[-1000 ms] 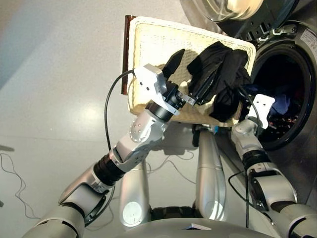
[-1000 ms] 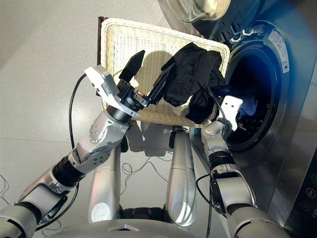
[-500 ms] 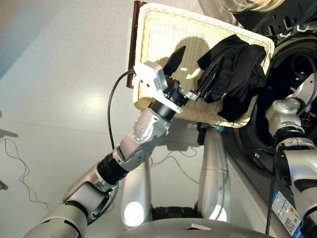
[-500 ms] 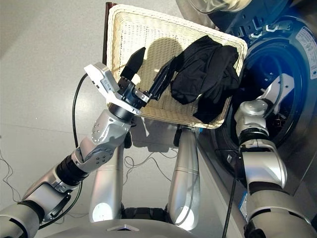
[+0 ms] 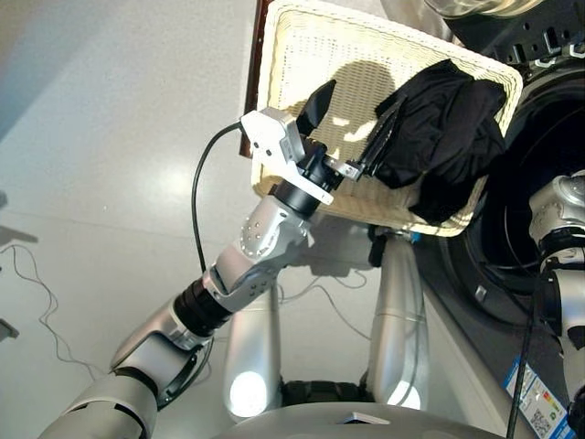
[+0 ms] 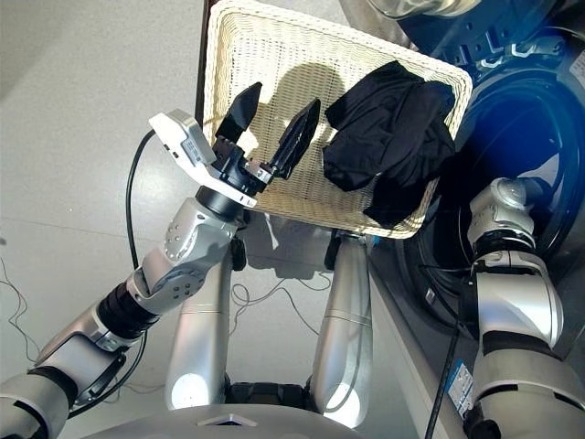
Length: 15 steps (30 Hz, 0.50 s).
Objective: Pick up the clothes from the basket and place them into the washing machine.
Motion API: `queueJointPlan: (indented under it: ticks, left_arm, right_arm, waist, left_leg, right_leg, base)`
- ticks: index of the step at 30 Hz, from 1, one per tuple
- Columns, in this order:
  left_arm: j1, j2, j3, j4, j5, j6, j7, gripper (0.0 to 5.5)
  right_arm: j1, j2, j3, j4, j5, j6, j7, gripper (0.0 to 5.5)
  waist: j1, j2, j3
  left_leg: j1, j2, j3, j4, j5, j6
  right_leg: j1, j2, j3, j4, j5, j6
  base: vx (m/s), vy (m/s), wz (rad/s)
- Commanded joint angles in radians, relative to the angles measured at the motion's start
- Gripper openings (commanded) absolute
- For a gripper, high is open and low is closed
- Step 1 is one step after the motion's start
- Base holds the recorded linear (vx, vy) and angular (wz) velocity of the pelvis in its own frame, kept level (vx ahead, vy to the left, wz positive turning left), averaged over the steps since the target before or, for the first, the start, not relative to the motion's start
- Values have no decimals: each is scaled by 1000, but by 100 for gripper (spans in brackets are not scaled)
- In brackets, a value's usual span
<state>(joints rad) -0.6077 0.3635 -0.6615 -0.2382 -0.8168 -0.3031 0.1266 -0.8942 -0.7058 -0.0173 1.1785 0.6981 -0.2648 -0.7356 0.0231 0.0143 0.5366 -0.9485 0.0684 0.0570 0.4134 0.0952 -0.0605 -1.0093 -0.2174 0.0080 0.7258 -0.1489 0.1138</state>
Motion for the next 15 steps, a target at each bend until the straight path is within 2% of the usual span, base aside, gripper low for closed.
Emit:
queueJointPlan:
  ticks: [1,2,3,6,11,14,15]
  left_arm:
    - [4,-37,31,-95,6,-46,3,550]
    - [5,-36,31,-95,6,-46,4,550]
    - [0,-43,33,-97,11,-44,7,550]
    - [13,-53,44,-100,26,-42,13,550]
    - [20,-71,50,-89,49,-35,16,550]
    - [33,-70,63,-87,45,-32,4,550]
    - [38,-69,72,-88,41,-27,-4,550]
  right_arm:
    - [52,-23,-34,-93,63,-106,-11,550]
    - [56,-20,-35,-98,61,-106,-15,550]
    - [70,25,-22,-150,44,-116,-6,550]
    - [153,123,13,-328,-43,-132,-17,550]
    - [316,288,92,-600,-132,-143,54,550]
    - [414,366,144,-735,-94,-166,162,550]
    - [451,376,171,-778,-32,-167,254,550]
  waist:
    - [-41,16,-17]
    - [-42,14,-17]
    - [-44,14,-17]
    - [-50,8,-17]
    - [-61,-7,-17]
    - [-66,-16,-17]
    - [-67,-21,-17]
  left_leg:
    - [13,13,6,169,-187,-23]
    - [14,13,6,168,-186,-23]
    - [8,12,8,164,-176,-21]
    - [15,13,9,164,-183,-20]
    - [13,14,13,157,-174,-17]
    - [8,15,17,159,-172,-14]
    - [5,16,16,159,-169,-14]
  right_leg:
    - [53,41,27,-176,105,28]
    - [54,41,27,-176,105,28]
    - [48,42,27,-182,114,26]
    - [53,45,27,-178,106,25]
    - [50,46,25,-182,111,22]
    - [44,47,25,-178,111,20]
    - [41,48,25,-179,113,19]
  base:
    - [0,0,0]
    - [0,0,0]
    - [0,0,0]
    - [0,0,0]
    - [0,0,0]
    - [0,0,0]
    - [0,0,0]
